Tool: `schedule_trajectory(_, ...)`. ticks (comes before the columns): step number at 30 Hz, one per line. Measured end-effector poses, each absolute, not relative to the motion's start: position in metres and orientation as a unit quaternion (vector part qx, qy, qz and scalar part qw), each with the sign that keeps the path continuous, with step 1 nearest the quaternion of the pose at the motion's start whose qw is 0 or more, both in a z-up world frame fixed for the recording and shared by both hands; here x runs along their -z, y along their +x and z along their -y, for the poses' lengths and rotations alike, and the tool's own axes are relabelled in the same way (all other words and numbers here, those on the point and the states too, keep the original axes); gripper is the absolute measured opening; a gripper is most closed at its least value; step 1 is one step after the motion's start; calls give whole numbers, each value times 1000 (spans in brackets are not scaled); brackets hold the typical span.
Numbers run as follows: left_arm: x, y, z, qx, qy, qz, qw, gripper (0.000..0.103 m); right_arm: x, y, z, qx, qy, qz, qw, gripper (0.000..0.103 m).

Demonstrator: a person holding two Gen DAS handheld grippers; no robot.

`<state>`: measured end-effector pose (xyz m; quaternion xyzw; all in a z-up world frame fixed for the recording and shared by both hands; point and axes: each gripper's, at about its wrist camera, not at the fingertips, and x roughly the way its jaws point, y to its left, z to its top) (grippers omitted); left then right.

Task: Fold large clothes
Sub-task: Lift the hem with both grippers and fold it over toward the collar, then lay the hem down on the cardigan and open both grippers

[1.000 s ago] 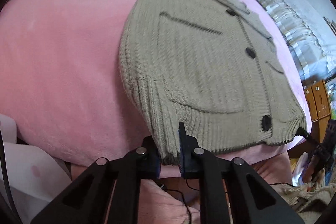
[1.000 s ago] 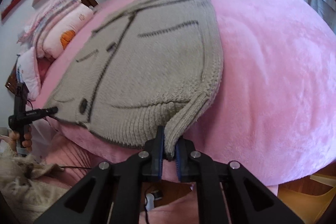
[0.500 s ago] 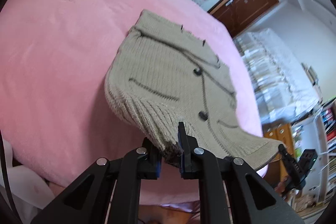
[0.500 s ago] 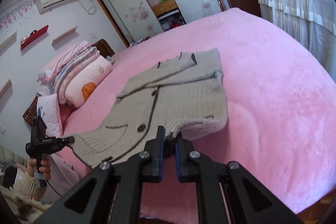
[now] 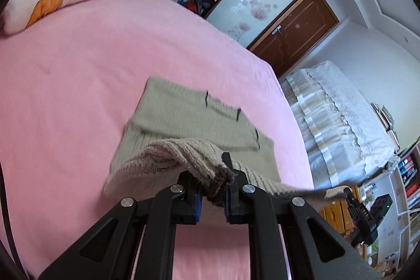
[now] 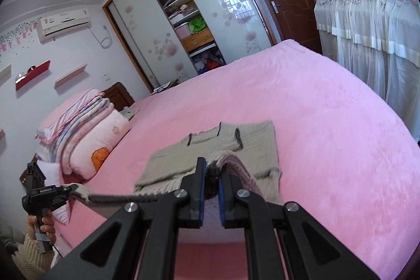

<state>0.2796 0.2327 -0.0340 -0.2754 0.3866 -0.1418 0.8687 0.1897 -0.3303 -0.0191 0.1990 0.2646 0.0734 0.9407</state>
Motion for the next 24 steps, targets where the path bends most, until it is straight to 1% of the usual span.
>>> schedule_trajectory(6,39,394,-216,114,-225,-390,886,10,18,287,327,-43,161,-260,951,7)
schedule_trajectory(11,62,482,-194,88,-199,-394,893,10,40,370,325,-5,145,-273,951,7)
schedule_trajectory(15,94,538,-174,70,-179,-412,891,11,72,431,330,28,131,-303,944,7)
schedule_trajectory(18,128,571,-165,45,-160,-436,884,11,101,464,335,42,132,-332,933,7)
schedule_trajectory(21,158,592,-164,29,-163,-457,874,12,126,487,337,53,130,-356,924,7)
schedule_trajectory(22,168,598,-164,22,-161,-466,870,14,135,494,336,58,127,-364,921,7)
schedule_trajectory(24,182,604,-162,14,-153,-479,864,15,148,502,338,65,126,-377,915,7)
